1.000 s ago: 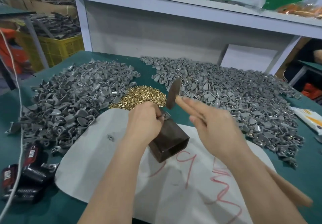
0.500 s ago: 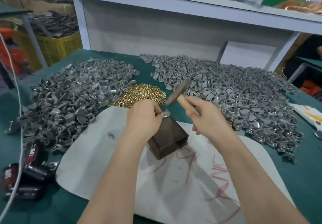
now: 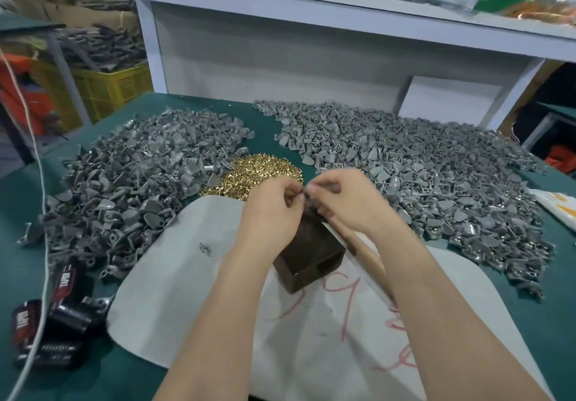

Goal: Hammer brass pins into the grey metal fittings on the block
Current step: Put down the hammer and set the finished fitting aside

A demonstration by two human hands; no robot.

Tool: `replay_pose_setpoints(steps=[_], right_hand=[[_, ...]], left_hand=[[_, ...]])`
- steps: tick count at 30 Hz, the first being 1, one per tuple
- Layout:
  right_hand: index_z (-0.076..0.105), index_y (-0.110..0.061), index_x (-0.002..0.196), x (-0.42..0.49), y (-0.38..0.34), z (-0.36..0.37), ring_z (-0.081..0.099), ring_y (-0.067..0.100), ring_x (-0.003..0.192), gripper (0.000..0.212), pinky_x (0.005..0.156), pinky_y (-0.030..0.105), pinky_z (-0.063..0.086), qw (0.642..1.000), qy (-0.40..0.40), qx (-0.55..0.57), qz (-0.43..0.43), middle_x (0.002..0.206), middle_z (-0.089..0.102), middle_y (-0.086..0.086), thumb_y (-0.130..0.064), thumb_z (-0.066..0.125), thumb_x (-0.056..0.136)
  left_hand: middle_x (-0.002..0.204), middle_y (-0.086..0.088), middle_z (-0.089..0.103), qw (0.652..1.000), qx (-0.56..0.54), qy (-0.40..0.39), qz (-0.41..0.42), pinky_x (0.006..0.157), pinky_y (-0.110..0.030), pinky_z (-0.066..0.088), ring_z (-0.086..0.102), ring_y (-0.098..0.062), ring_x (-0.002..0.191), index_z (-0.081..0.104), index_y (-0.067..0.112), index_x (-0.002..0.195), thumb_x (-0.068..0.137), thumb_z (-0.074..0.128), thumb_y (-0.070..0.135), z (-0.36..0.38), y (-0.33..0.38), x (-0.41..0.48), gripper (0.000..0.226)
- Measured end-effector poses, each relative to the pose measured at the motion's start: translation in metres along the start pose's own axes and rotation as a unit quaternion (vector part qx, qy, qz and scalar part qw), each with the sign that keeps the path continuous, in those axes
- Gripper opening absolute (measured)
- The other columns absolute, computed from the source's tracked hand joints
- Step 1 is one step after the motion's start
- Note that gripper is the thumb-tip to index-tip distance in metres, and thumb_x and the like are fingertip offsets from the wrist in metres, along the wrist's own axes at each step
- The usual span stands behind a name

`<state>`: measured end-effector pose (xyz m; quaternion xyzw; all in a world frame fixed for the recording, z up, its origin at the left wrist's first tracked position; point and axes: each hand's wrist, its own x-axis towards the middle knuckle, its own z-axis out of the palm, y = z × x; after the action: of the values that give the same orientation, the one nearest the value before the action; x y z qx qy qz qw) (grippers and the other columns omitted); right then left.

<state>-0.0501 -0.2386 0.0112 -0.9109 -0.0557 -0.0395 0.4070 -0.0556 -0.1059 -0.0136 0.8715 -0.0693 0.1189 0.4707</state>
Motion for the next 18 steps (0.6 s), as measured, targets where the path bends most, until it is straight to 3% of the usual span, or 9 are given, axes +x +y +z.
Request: replay_pose_setpoints(steps=[2,4,6,7,9,10,12,15,18], right_hand=[[0.064,-0.021,0.107,0.024,0.001,-0.01,0.065,0.018,0.088,0.016,0.08,0.029,0.054,0.99,0.132,0.033,0.034,0.098,0.069,-0.002,-0.024,0.057,0.093],[0.036,-0.022,0.143,0.049,0.002,-0.023,0.053,0.022,0.12,0.052,0.099,0.036,0.043,0.968,0.225,0.034,0.1,0.139,0.049,0.007,-0.029,0.053,0.095],[0.005,-0.031,0.151,0.065,-0.001,-0.02,0.047,0.029,0.126,0.075,0.105,0.042,0.038,0.969,0.199,-0.027,0.147,0.155,0.019,0.016,-0.031,0.053,0.094],[0.002,-0.034,0.15,0.071,-0.005,-0.01,0.057,0.027,0.113,0.077,0.099,0.038,0.044,0.974,0.164,-0.074,0.135,0.152,0.022,0.02,-0.029,0.054,0.094],[0.023,-0.032,0.148,0.078,-0.019,0.022,0.06,0.013,0.081,0.064,0.08,0.024,0.046,0.986,0.075,-0.145,0.021,0.129,0.054,0.014,-0.024,0.055,0.093],[0.037,-0.03,0.143,0.08,-0.029,0.041,0.059,0.012,0.08,0.053,0.079,0.023,0.043,0.984,0.023,-0.17,-0.039,0.121,0.061,0.008,-0.021,0.055,0.093],[0.054,-0.03,0.131,0.088,-0.048,0.08,0.059,0.019,0.102,0.042,0.085,0.024,0.042,0.969,-0.079,-0.208,-0.104,0.128,0.06,0.004,-0.015,0.052,0.092],[0.061,-0.029,0.122,0.098,-0.062,0.126,0.055,0.026,0.11,0.035,0.092,0.033,0.047,0.937,-0.157,-0.294,-0.107,0.126,0.059,0.005,-0.015,0.052,0.091],[0.064,-0.015,0.111,0.104,-0.062,0.144,0.058,0.029,0.104,0.025,0.086,0.034,0.049,0.93,-0.118,-0.333,-0.097,0.114,0.063,0.009,-0.014,0.052,0.089]], left_hand=[[0.104,0.007,0.064,0.995,-0.043,0.084,-0.027,0.079,-0.019,0.041,0.057,-0.009,0.088,0.064,0.018,0.112,0.092,0.059,0.019,-0.003,-0.001,0.003,0.021],[0.111,0.008,0.062,0.972,-0.139,0.178,-0.073,0.079,-0.016,0.042,0.056,-0.004,0.089,0.061,0.019,0.115,0.093,0.057,0.02,-0.01,-0.003,0.006,0.023],[0.108,0.009,0.06,0.921,-0.269,0.252,-0.122,0.073,-0.009,0.041,0.055,0.003,0.085,0.06,0.022,0.11,0.093,0.054,0.015,-0.017,-0.005,0.007,0.019],[0.106,0.009,0.059,0.888,-0.333,0.28,-0.15,0.073,-0.008,0.041,0.055,0.004,0.085,0.059,0.024,0.106,0.093,0.053,0.013,-0.021,-0.006,0.008,0.018],[0.106,0.006,0.058,0.815,-0.437,0.321,-0.206,0.083,-0.016,0.043,0.055,-0.004,0.093,0.056,0.025,0.101,0.094,0.048,0.01,-0.027,-0.011,0.011,0.018],[0.106,0.004,0.058,0.781,-0.471,0.338,-0.23,0.087,-0.021,0.043,0.055,-0.007,0.096,0.055,0.023,0.101,0.094,0.047,0.01,-0.029,-0.014,0.013,0.017],[0.109,-0.001,0.059,0.736,-0.512,0.364,-0.252,0.09,-0.026,0.045,0.056,-0.009,0.096,0.053,0.018,0.105,0.095,0.045,0.008,-0.031,-0.019,0.016,0.016],[0.105,-0.004,0.056,0.715,-0.526,0.384,-0.257,0.072,-0.017,0.044,0.053,-0.005,0.079,0.052,0.013,0.111,0.095,0.042,0.004,-0.032,-0.023,0.018,0.022],[0.102,-0.005,0.051,0.711,-0.521,0.396,-0.258,0.068,-0.015,0.04,0.049,-0.007,0.078,0.051,0.007,0.121,0.096,0.041,0.003,-0.033,-0.026,0.02,0.028]])
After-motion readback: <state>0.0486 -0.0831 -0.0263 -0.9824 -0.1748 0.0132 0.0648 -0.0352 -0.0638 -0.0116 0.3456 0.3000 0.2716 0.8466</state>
